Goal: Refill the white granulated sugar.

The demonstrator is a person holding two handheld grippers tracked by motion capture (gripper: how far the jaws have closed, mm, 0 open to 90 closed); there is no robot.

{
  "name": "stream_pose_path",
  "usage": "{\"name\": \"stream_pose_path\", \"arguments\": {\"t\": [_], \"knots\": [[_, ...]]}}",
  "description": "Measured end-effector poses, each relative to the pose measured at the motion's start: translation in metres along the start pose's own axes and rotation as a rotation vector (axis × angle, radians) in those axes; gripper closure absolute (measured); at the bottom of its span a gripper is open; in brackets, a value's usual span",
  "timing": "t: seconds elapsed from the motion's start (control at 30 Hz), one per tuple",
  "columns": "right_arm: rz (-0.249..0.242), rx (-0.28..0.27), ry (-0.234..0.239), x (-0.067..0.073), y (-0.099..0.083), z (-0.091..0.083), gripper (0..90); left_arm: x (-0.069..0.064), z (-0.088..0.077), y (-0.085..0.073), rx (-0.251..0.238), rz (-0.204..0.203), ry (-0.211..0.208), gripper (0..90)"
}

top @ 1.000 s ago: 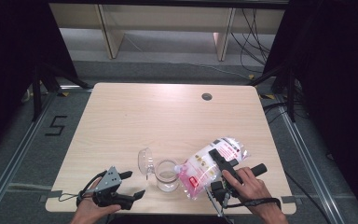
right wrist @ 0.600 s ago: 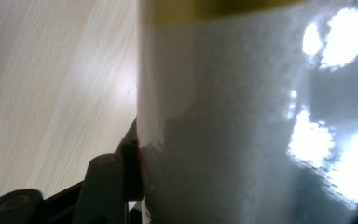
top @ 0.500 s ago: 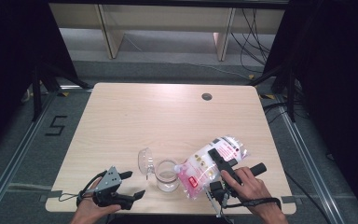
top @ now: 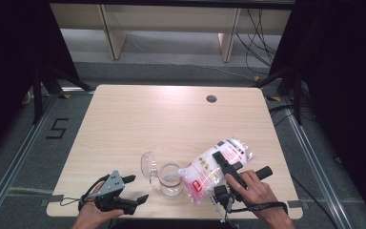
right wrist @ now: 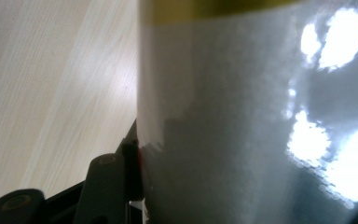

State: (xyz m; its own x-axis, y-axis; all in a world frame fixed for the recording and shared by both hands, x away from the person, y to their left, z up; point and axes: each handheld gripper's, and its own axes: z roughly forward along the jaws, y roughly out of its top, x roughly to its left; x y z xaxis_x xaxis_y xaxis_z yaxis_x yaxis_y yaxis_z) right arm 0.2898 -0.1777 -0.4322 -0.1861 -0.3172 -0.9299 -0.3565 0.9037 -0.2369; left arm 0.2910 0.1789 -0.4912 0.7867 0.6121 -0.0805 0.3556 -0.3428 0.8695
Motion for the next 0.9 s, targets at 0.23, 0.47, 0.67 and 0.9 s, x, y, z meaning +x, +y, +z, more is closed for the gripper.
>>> {"name": "stream_pose_path", "arguments": {"t": [0.23, 0.47, 0.67, 0.9], "knots": [[-0.001, -0.007, -0.007, -0.0022, 0.0001, -0.0006, 50.6, 0.0000, -0.0001, 0.0000, -0.001, -0.001, 0.001, 17.9], [0.001, -0.008, -0.005, -0.0013, 0.0001, -0.0004, 50.7, 0.0002, -0.0003, 0.0001, -0.001, 0.001, 0.001, 17.9], [-0.001, -0.019, -0.003, -0.0005, 0.0003, 0.0010, 50.8, 0.0003, -0.0004, 0.0001, 0.000, 0.003, 0.002, 17.9], [0.000, -0.004, 0.003, 0.0000, -0.0001, -0.0003, 50.9, 0.0005, -0.0005, 0.0002, 0.002, 0.007, 0.003, 17.9]]}}
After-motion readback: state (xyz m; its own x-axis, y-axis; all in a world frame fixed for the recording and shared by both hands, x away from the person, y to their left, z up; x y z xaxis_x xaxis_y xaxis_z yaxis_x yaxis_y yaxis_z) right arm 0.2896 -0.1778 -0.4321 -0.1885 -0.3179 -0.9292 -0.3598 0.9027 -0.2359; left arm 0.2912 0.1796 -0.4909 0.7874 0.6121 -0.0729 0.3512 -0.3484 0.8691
